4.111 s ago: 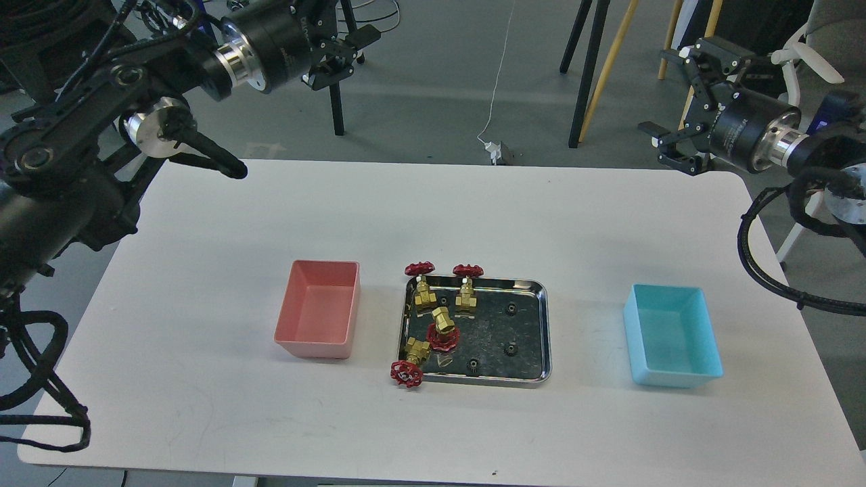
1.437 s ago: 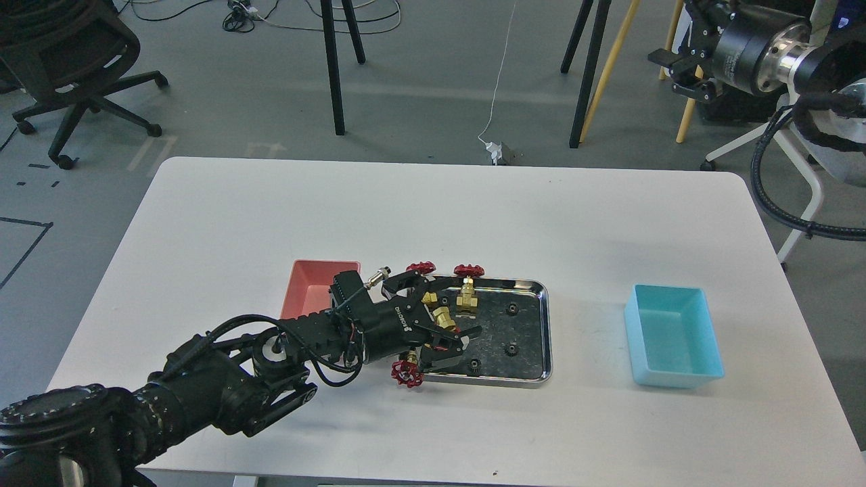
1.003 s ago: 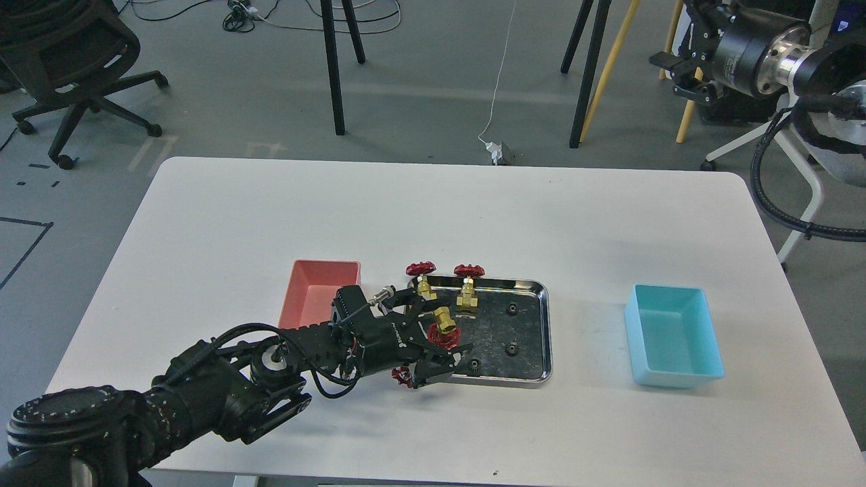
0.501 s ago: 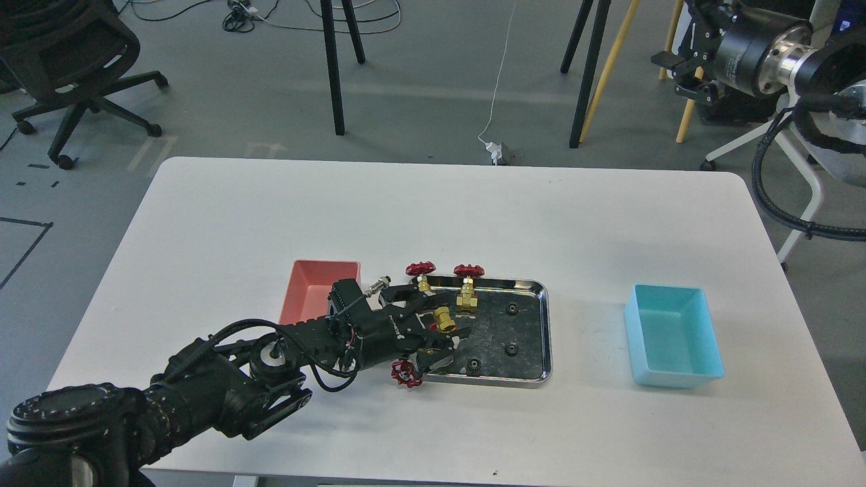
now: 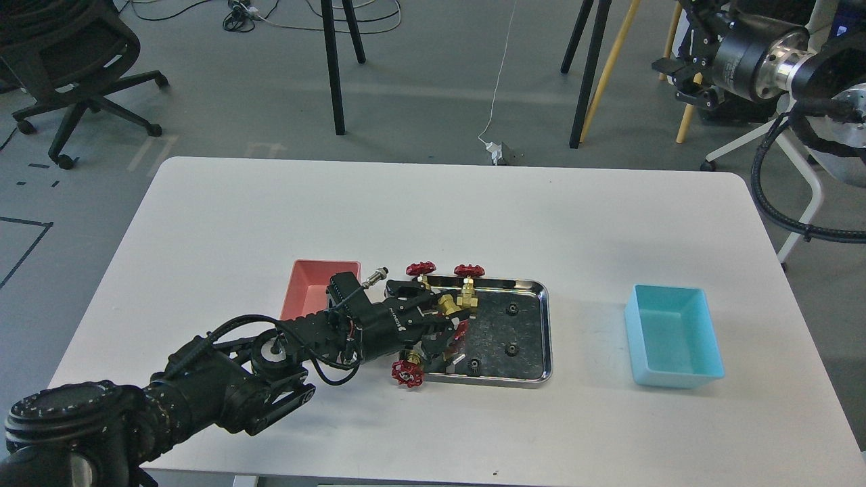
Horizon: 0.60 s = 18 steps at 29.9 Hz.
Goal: Place valve in pink box and gear in blue box
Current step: 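Lift the grasped valve off the tray with the left hand, then lower the valve into the pink box and release it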
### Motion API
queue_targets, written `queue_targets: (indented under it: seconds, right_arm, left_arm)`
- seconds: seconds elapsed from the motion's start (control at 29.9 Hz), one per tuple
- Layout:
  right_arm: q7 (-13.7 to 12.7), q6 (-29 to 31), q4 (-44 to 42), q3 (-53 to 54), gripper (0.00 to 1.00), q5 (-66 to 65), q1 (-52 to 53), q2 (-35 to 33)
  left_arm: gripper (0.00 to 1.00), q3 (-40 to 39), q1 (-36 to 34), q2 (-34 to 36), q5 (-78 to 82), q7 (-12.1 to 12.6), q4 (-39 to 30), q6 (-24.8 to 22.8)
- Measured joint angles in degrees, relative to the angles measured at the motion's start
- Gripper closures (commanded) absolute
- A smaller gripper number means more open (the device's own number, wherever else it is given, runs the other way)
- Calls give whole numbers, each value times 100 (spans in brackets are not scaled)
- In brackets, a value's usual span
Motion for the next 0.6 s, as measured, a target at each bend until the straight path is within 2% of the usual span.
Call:
queue_targets:
  seconds: [0.13,0.23,0.33,0.47,0.6]
  right_arm:
    - [-5,0,-5,0,1,0,9,0]
    - [-5,0,-36,0,1,0,50,0]
    - [-5,0,-53,0,1,0,66,0]
    - [-5,0,-55,0,1,0,78,9]
    - [4,-5,-55,14,1,0,86,24]
  left_arm:
    - [83,-112,-227,368,-1242,85,-887,0]
    - [83,-139,-331,992,-1818,272,-1641,0]
    - [82,-222,-353,1719,-1990,361,-2176,0]
    - [81,-217,-287,2630,-2025,414,-2616,0]
    - [81,-204,-37,3254,-2031,689,-2770,0]
